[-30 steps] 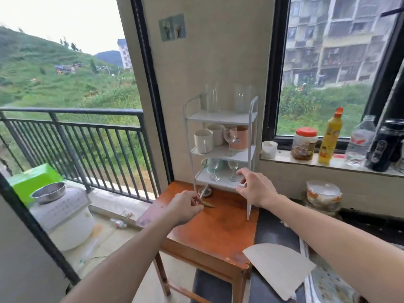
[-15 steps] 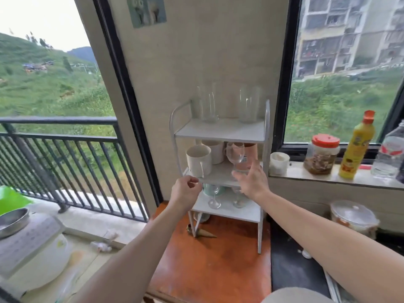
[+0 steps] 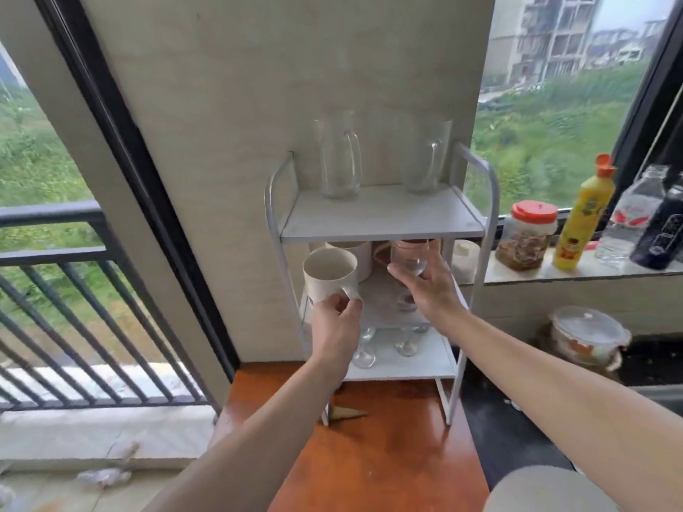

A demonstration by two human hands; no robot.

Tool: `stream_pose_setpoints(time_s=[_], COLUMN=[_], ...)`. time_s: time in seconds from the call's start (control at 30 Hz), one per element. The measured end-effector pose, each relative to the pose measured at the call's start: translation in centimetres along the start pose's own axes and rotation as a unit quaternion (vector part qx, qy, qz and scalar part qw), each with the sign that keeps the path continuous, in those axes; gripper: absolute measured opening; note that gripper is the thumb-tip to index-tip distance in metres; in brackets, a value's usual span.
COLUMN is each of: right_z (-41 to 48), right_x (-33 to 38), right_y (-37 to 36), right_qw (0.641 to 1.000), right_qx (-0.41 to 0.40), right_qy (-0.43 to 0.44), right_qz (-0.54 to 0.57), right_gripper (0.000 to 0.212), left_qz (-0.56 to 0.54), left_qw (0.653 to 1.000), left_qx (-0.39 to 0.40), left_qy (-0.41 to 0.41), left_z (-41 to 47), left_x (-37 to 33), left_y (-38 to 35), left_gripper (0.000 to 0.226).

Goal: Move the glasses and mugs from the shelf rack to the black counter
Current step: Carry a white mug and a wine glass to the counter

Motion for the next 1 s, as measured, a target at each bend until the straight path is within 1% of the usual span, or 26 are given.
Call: stream_pose_setpoints(time_s=[0.1,0.2,0.23,0.3,0.4,0.47,0.57,0.6,0.7,0.87,1.0], right_z=[-0.7,-1.7,-2.1,-3.2,-5.4,-7.4,-11.0,-12.4,-17.4,-27.7,-36.6], right_x=[-0.4,-0.9,-0.9,-0.9,-1.2,-1.6,-2.3,-2.5,-3.2,-4.6,-6.0], right_y=[0.1,0.6,0.9,1.6,3.0,4.3,6.9,8.2,12.9,23.7,34.0], right_qw=[1.000,0.999,0.999,0.999,0.999,0.998,0.997,0.997,0.993,0.983,0.965], right_qx=[-0.010,-0.021,-0.023,-0.018,-0.013,-0.018,-0.022,-0.028,-0.059,-0.132,-0.204], right_qy=[-0.010,-0.024,-0.032,-0.041,-0.047,-0.057,-0.070,-0.075,-0.095,-0.127,-0.166], right_qz=[0.001,0.017,0.023,0.026,0.006,0.008,0.013,0.019,0.033,0.020,-0.013], right_gripper=[0.058,0.041,0.039,0.042,0.059,0.059,0.054,0.052,0.050,0.048,0.049], left_qz=[-0.039,-0.096,-0.107,-0.112,-0.107,-0.104,-0.089,-0.091,-0.084,-0.040,-0.014], left_qw=[0.999,0.995,0.994,0.993,0.994,0.994,0.996,0.996,0.995,0.990,0.965], left_qx=[0.011,0.013,0.007,-0.005,-0.015,-0.012,0.005,0.013,0.051,0.127,0.249], left_qy=[0.017,0.039,0.039,0.026,0.015,0.009,-0.007,-0.010,-0.007,0.042,0.085], left_z=[0.0,0.1,0.1,0.1,-0.7,-1.9,-5.0,-6.3,-11.4,-22.6,-32.1], left_x=[-0.2,-0.1,0.0,0.1,0.4,0.5,0.2,0.1,0.3,3.7,5.4], left_y=[-0.4,-0.8,-0.9,-0.9,-0.9,-0.9,-1.5,-1.9,-4.0,-10.2,-17.5], left_gripper=[0.018,0.018,0.019,0.023,0.030,0.030,0.021,0.021,0.031,0.036,0.034])
Point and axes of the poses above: each hand's wrist, its own z-axis towards the middle knuckle, its own y-axis out of the back of the hand, x = y × z, the point moved 5 cm from there along z, towards the middle knuckle
